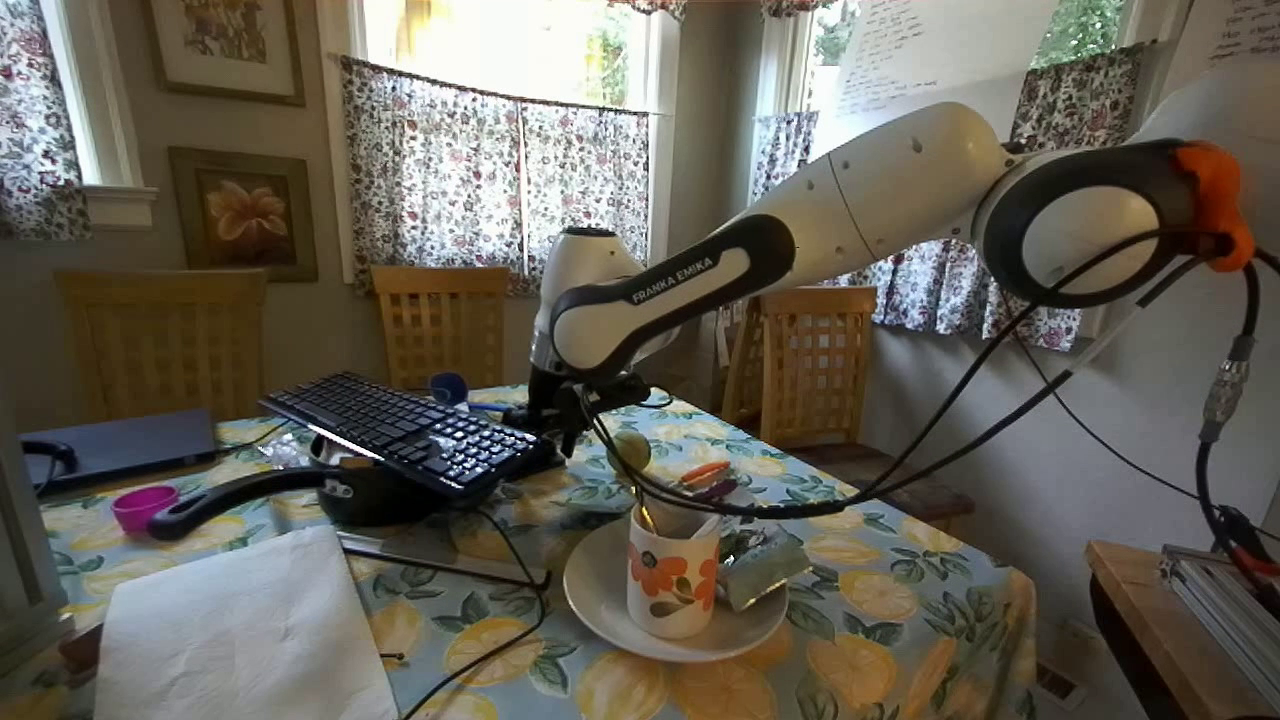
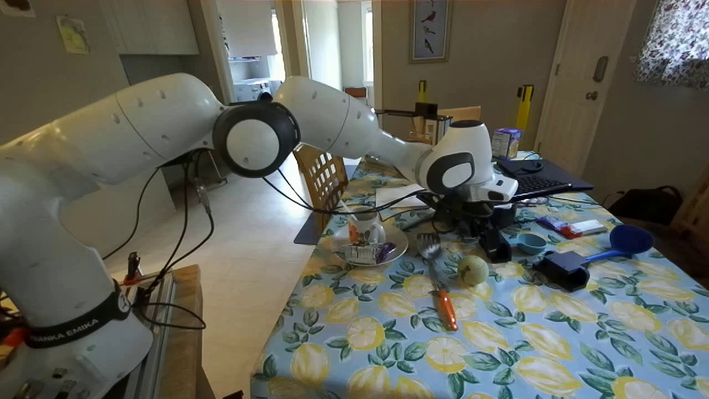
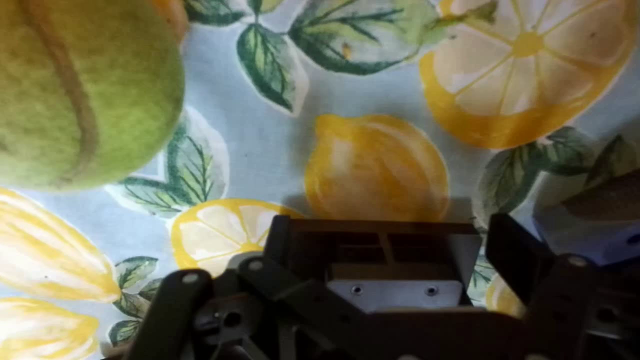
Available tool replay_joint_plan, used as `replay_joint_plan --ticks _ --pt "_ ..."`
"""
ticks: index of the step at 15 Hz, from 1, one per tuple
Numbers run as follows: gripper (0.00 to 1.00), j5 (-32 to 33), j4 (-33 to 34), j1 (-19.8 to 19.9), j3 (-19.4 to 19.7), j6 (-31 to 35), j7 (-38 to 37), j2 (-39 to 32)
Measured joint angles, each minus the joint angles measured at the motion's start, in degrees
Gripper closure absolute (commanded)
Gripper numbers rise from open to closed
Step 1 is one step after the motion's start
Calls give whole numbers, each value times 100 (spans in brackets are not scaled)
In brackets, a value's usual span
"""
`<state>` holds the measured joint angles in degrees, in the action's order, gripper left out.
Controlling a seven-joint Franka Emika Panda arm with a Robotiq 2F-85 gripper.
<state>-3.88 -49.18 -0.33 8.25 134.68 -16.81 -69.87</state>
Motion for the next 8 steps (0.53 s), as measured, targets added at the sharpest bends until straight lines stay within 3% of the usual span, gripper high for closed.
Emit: replay_joint_plan --ticks 8 --pt "0 36 172 39 19 -13 126 -71"
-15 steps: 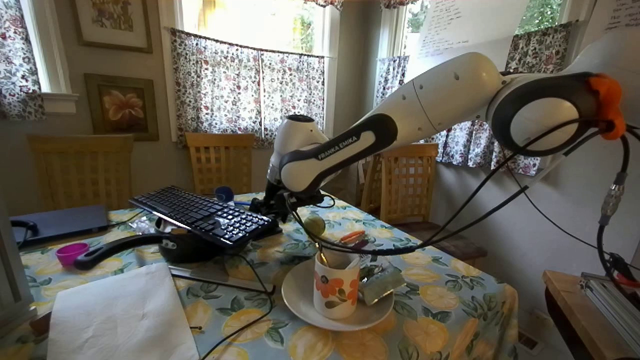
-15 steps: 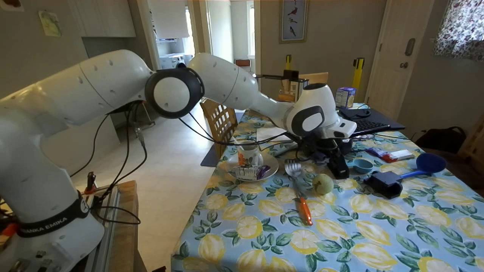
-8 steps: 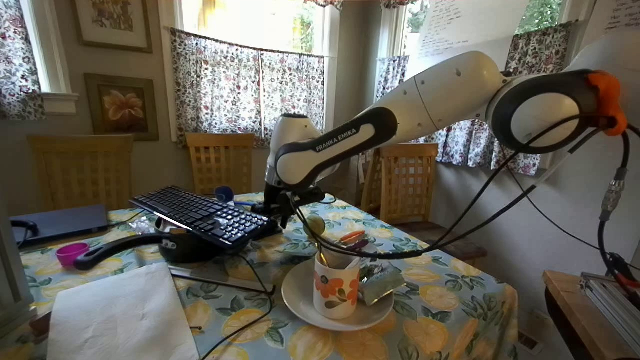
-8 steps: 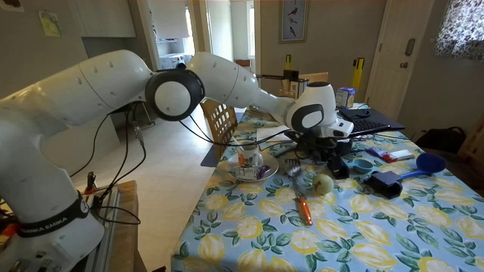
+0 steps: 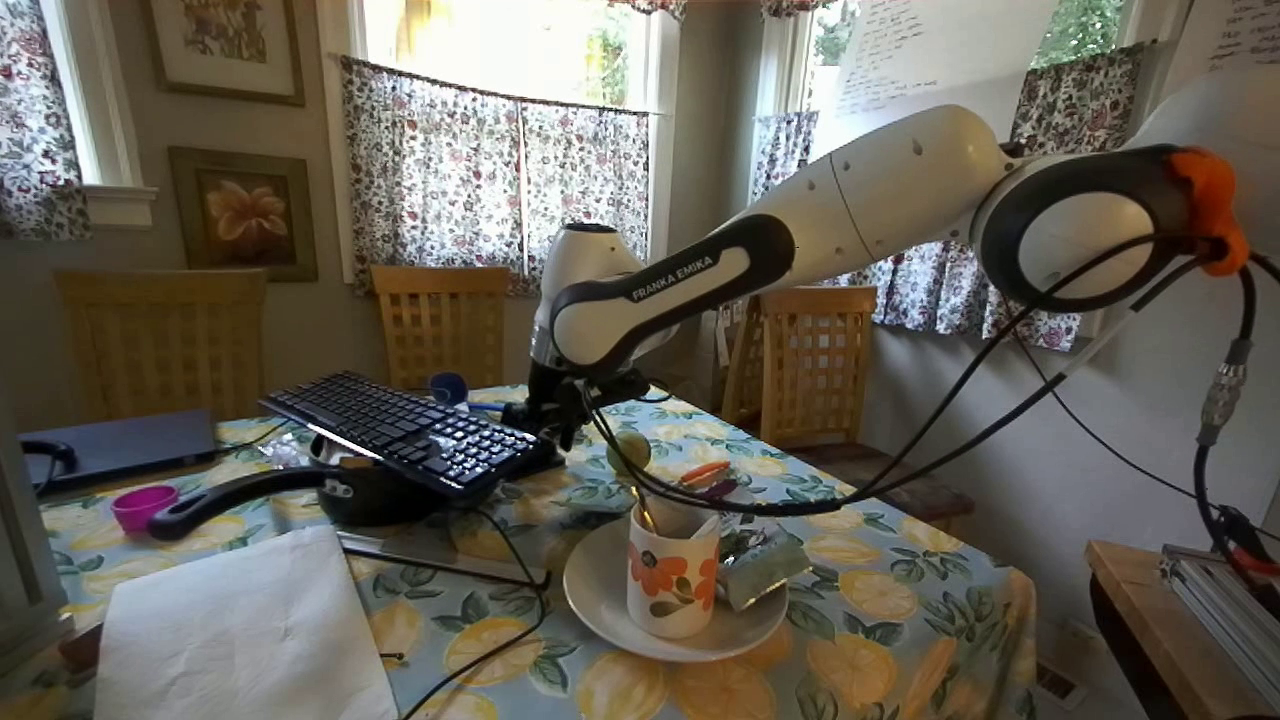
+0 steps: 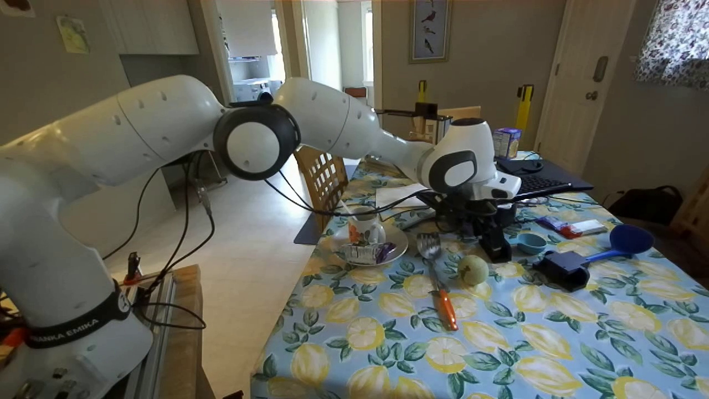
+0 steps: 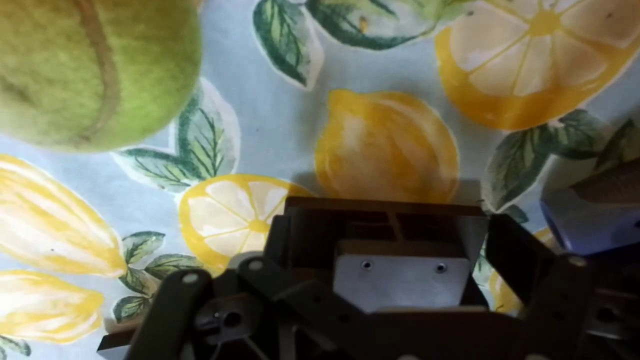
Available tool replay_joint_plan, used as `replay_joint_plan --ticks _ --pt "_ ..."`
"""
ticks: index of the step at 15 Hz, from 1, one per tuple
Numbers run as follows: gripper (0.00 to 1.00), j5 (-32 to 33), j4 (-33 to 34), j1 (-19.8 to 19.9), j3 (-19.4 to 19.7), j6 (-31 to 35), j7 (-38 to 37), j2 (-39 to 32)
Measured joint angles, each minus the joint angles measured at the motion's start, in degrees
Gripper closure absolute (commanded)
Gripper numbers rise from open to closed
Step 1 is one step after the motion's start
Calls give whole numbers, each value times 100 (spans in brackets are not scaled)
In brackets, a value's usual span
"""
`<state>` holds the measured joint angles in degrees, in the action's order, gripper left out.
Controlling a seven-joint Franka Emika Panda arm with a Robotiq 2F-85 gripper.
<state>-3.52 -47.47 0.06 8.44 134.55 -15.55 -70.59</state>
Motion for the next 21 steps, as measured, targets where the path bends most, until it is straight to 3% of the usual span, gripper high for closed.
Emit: replay_joint_plan --ticks 11,12,17,20,21 --pt "0 46 469 72 38 329 -32 -429" --pt "25 46 497 75 30 345 -48 -447" --pt "47 42 538 72 33 479 -110 -457" --pt "66 42 591 68 40 487 -144 -481" --pt "66 42 597 68 43 487 -164 -483"
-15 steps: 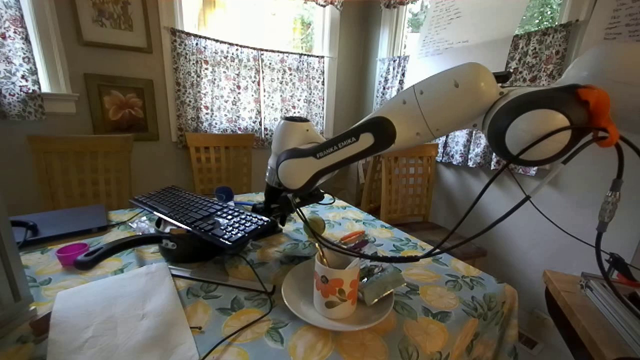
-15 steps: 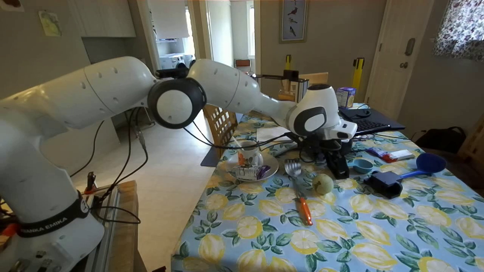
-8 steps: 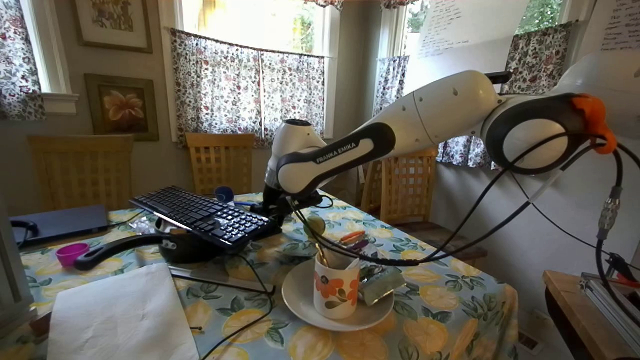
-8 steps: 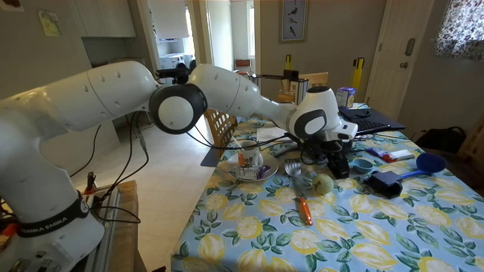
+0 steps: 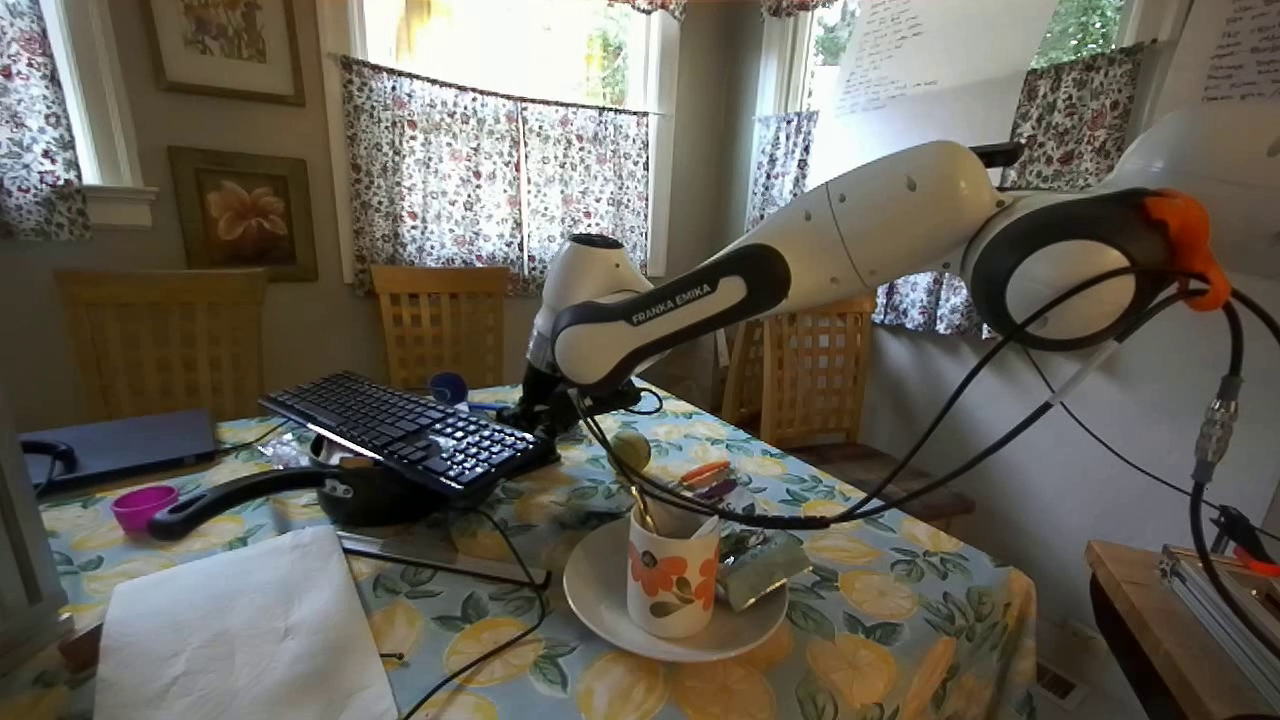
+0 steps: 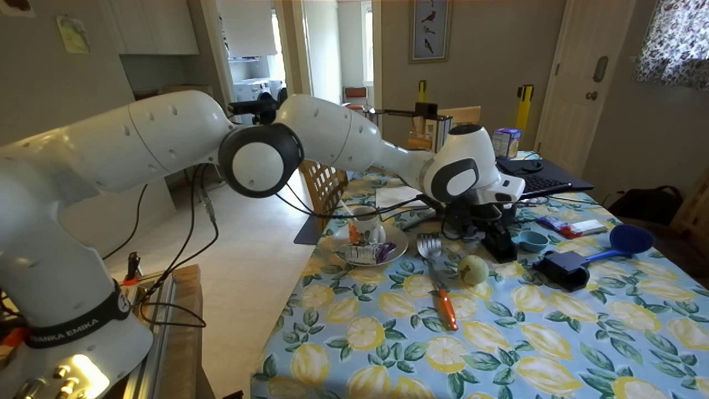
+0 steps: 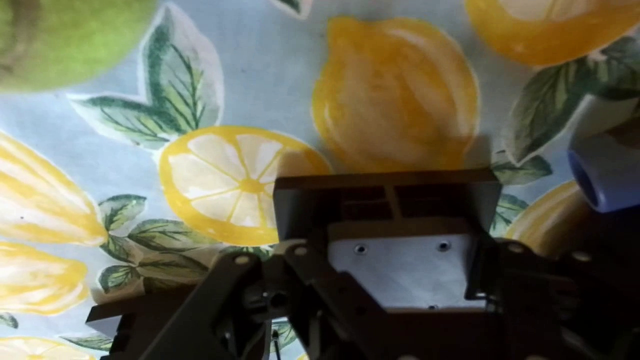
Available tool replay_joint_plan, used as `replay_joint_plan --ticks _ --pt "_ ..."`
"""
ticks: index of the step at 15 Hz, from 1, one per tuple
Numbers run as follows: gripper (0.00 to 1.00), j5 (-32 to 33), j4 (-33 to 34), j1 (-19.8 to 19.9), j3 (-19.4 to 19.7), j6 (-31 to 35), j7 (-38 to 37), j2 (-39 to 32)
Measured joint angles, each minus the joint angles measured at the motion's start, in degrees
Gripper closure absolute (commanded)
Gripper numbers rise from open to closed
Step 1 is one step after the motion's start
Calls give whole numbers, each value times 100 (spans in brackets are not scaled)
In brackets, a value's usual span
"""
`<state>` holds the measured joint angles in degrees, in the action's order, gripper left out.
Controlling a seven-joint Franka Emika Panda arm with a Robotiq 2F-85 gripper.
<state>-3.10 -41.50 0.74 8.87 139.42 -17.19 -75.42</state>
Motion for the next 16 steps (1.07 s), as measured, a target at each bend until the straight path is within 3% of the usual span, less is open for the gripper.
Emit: replay_joint_plan --ticks 7,16 --pt "66 -3 19 12 -13 -100 8 8" --pt "66 -160 -265 636 -829 -760 1694 884"
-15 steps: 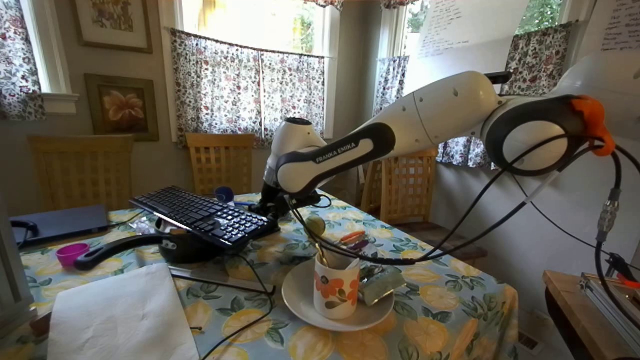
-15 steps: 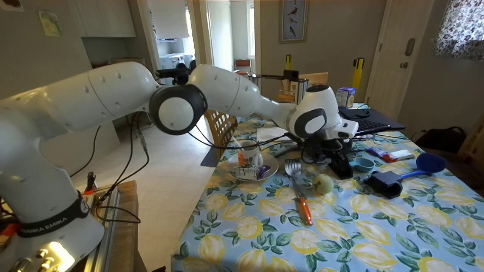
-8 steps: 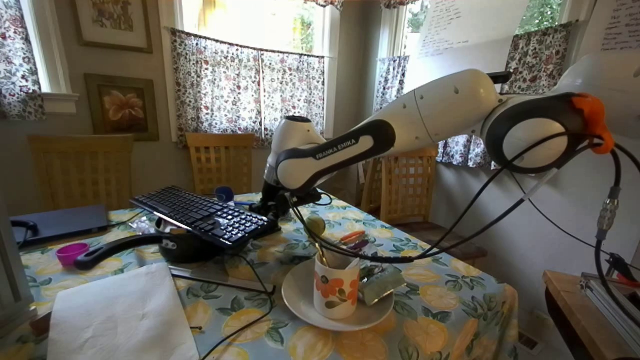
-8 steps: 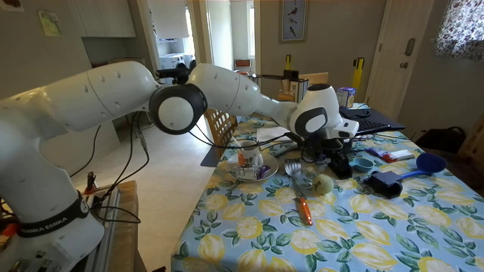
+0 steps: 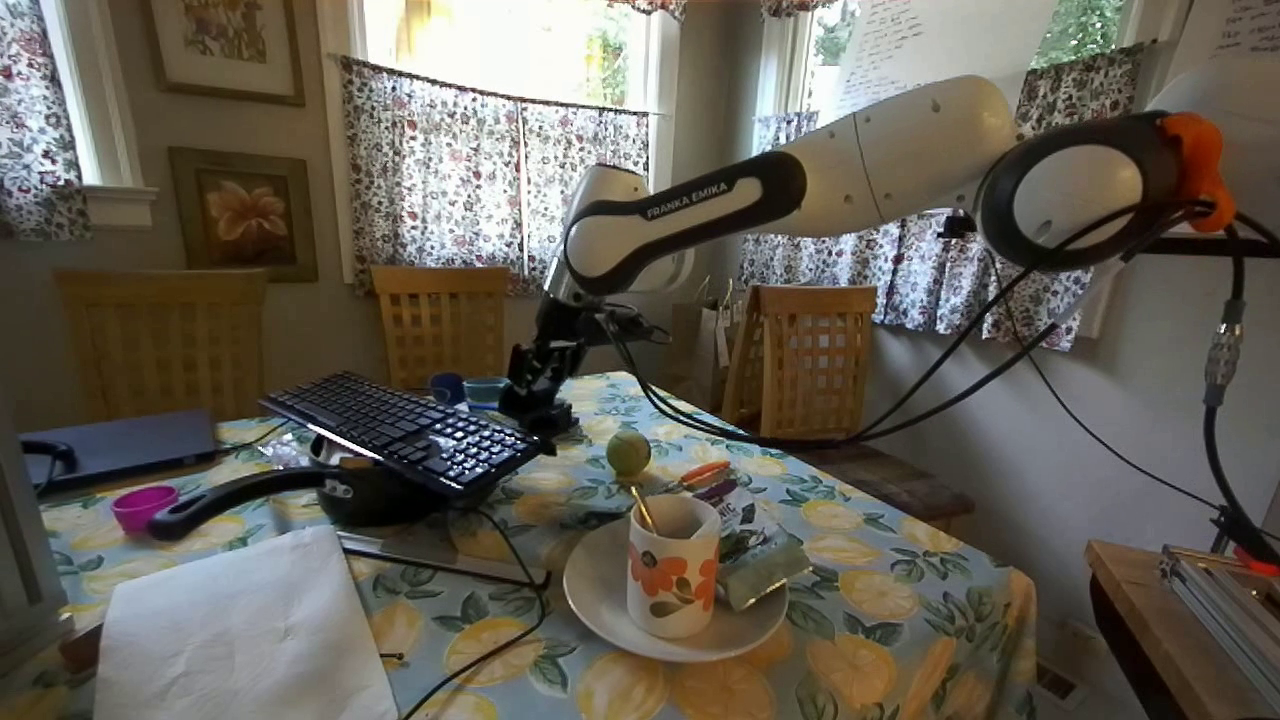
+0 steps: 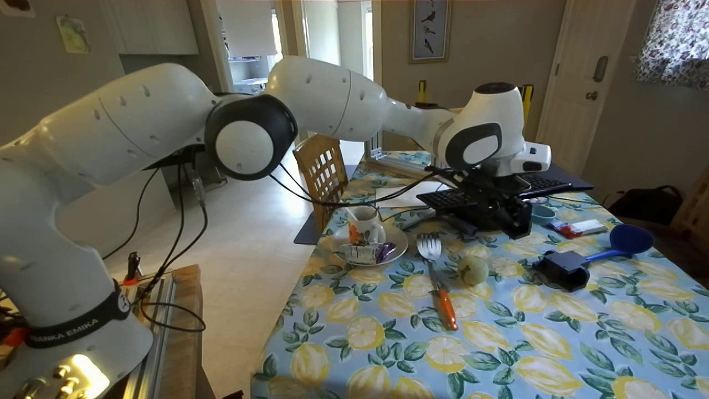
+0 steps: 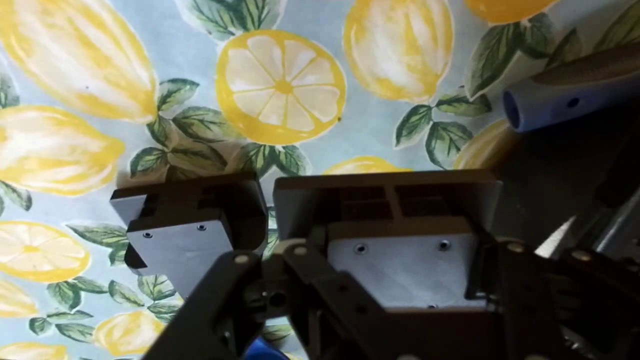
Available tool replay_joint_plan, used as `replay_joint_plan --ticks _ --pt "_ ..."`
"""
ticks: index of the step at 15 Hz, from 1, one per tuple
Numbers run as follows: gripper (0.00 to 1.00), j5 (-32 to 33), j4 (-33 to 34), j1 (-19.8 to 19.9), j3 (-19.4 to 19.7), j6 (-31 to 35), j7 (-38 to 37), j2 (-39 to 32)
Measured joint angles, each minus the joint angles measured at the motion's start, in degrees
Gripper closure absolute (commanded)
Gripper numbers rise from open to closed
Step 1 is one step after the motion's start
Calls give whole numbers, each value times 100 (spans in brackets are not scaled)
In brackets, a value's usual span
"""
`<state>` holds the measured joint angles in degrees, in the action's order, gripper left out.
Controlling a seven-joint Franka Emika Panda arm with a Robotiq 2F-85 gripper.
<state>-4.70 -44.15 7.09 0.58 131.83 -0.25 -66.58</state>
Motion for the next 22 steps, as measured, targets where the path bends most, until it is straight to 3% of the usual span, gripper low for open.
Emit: replay_joint_plan --ticks 6,11,19,22 --pt "66 83 -1246 186 19 -233 972 909" --pt "66 587 -2417 175 254 -244 1377 1736" --pt "66 1286 -4425 21 685 -221 1178 3200" --pt "66 1786 -5226 -106 898 -526 870 3796"
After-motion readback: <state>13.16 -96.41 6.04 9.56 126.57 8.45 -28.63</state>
